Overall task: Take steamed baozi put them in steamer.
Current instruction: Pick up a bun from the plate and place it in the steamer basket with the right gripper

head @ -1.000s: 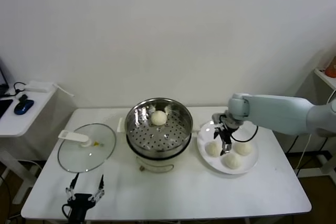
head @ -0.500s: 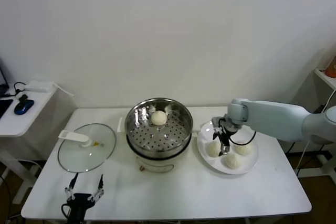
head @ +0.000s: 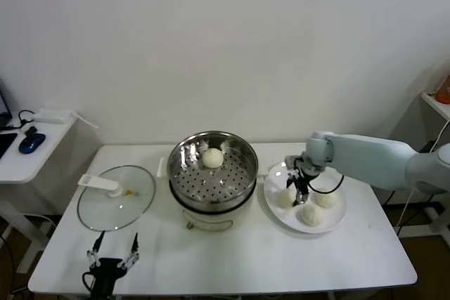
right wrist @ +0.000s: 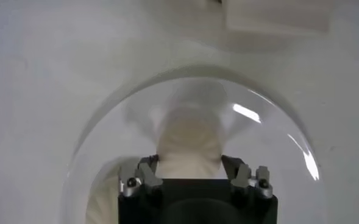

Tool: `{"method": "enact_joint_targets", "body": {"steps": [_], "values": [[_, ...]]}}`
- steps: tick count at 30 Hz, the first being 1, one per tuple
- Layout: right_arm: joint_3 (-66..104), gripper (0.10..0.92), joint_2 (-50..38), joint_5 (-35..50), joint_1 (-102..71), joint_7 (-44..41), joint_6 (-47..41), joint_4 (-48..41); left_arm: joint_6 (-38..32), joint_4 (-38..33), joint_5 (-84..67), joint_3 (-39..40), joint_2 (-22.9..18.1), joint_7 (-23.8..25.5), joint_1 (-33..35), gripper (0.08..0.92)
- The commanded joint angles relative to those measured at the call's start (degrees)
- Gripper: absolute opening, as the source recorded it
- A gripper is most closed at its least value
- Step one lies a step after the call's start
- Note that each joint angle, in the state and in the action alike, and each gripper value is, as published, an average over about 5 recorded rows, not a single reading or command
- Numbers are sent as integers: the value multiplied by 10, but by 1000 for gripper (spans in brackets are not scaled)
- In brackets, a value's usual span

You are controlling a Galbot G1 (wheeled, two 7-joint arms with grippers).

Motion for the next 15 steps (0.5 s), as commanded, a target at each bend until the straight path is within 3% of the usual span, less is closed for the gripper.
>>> {"method": "enact_joint_targets", "body": {"steps": [1,8,15], "values": [[2,673,-1,8,2,-4,0,2,-1,-2,1,1,1,0,2,823],[-15,624,-9,24,30,-15,0,22,-2,-10,2,-1,0,-1,9,823],[-102,611,-30,77,169,-25,1,107,-4,-18,3,0,-1,-2,11,823]]}}
